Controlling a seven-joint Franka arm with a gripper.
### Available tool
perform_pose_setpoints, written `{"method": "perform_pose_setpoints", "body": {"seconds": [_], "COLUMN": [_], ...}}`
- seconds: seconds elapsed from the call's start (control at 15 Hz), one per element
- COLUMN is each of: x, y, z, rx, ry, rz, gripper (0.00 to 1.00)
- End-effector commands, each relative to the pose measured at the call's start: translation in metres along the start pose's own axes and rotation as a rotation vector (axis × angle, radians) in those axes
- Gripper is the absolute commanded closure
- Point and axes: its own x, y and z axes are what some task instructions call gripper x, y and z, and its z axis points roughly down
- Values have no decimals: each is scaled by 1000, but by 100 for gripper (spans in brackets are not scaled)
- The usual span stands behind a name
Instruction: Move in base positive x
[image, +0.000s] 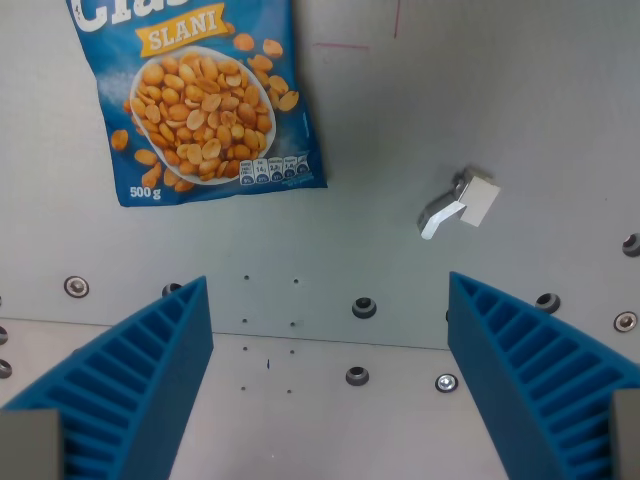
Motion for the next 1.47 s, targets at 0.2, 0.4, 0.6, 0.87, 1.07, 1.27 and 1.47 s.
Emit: {"method": "perform_pose_setpoints", "body": {"seconds": [0.2, 0.4, 0.6, 0.87, 1.07, 1.27, 1.47], "x": [15, 30, 45, 65, 80, 95, 110], "y": [4, 7, 11, 16, 20, 23, 27], "z": [-3, -3, -3, -2, -1, 0, 0], "rx": [-1, -1, -1, -1, -1, -1, -1], "ry": [6, 6, 6, 6, 6, 6, 6], "rz": [0, 0, 0, 0, 0, 0, 0], "gripper": [0, 0, 0, 0, 0, 0, 0]}}
